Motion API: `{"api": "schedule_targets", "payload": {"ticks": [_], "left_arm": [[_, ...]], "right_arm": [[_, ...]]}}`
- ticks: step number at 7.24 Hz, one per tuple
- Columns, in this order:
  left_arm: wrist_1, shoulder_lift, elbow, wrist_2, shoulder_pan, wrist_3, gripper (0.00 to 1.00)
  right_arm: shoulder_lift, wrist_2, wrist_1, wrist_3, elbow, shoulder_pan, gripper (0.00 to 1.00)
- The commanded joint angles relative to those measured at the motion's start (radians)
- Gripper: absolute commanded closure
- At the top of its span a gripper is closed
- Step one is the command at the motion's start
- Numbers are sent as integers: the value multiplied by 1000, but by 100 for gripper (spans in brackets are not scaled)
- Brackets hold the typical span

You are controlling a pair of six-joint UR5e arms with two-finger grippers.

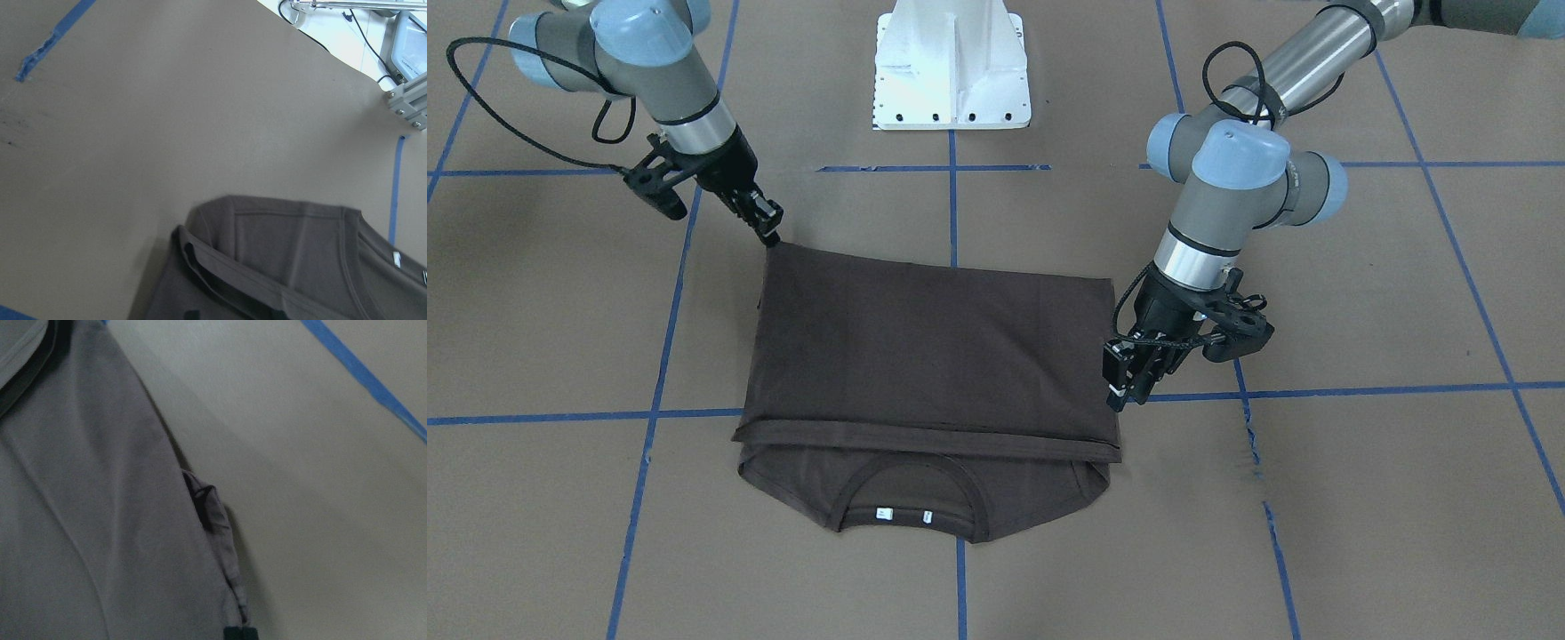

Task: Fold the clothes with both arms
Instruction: 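Drag the shirt corner toward the robot with the right gripper, then grasp the shirt edge with the left gripper while the right gripper holds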

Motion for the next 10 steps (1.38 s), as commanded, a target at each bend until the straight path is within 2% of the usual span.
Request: {"api": "schedule_targets", "payload": {"ticks": [1, 2, 3, 5, 6, 7, 8, 10], "left_arm": [[4, 52, -125, -31, 12, -68, 54], [1, 84, -186, -125, 20, -120, 54], [2, 127, -257, -134, 61, -128, 53], [2, 231, -354, -132, 142, -162, 50], [9, 262, -368, -128, 191, -206, 47], [40, 269, -368, -56, 277, -261, 46], [138, 249, -362, 26, 352, -272, 47], [249, 195, -325, 33, 368, -271, 47]], "right_arm": [[-156, 53, -1, 17, 193, -206, 100], [-151, 153, 3, 18, 196, -242, 100], [-148, 168, 3, 29, 195, -279, 1], [-139, 167, 3, 34, 195, -273, 0], [-107, 167, 3, 34, 196, -209, 0], [-53, 170, 3, 32, 195, -121, 0], [-31, 173, -4, 29, 178, -55, 0], [-36, 168, -6, 23, 166, -31, 0]]}}
